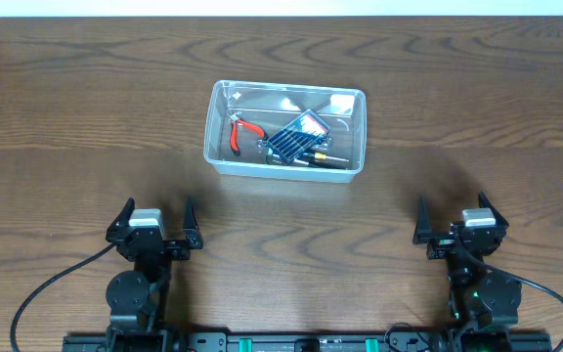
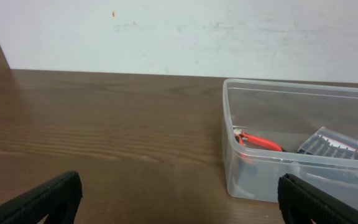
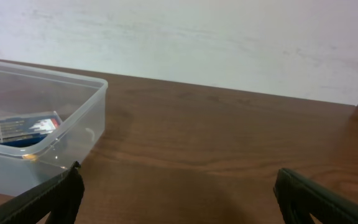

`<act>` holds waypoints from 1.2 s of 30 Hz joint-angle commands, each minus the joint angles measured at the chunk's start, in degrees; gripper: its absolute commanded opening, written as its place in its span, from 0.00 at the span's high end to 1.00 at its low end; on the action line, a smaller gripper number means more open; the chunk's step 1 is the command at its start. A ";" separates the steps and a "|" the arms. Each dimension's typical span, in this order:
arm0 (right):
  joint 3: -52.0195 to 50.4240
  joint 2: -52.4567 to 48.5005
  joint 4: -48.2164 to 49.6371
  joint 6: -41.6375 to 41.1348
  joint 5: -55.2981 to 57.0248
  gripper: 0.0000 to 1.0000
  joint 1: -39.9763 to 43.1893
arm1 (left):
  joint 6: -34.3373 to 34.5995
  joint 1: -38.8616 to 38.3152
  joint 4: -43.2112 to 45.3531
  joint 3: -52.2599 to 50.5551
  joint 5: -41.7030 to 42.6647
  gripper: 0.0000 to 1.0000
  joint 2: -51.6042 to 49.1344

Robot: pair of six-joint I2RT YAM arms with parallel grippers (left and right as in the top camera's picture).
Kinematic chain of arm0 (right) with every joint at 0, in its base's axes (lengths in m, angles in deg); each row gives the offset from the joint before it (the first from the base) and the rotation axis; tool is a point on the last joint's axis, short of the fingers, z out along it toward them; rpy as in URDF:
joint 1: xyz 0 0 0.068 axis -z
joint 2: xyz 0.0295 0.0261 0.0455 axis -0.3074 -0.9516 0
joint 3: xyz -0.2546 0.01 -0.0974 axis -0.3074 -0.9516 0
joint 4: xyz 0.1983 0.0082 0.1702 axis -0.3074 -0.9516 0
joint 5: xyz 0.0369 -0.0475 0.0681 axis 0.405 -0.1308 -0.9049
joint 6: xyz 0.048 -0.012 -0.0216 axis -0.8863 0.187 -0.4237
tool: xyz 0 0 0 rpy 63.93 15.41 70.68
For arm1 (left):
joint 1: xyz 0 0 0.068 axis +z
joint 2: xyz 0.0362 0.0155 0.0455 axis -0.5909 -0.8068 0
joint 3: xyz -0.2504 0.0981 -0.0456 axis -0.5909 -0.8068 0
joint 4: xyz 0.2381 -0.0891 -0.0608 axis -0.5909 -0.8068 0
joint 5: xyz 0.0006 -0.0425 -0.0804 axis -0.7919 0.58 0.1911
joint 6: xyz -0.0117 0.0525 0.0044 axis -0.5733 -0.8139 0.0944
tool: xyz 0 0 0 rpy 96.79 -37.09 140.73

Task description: Pack container

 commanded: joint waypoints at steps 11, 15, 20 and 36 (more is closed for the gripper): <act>-0.31 0.42 0.07 0.76 -0.02 0.01 -0.48 | 0.24 -0.17 -0.61 -1.86 -0.48 0.02 0.35; -0.31 0.42 0.07 0.76 -0.02 0.01 -0.48 | -1.22 -0.20 3.82 -2.05 -0.44 0.02 0.46; -0.31 0.42 0.07 0.76 -0.02 0.01 -0.48 | 1.79 -0.17 12.00 -2.25 -0.07 0.02 0.46; -0.31 0.42 0.07 0.76 -0.02 0.01 -0.48 | 1.81 -0.17 0.13 -2.27 -0.24 0.01 0.48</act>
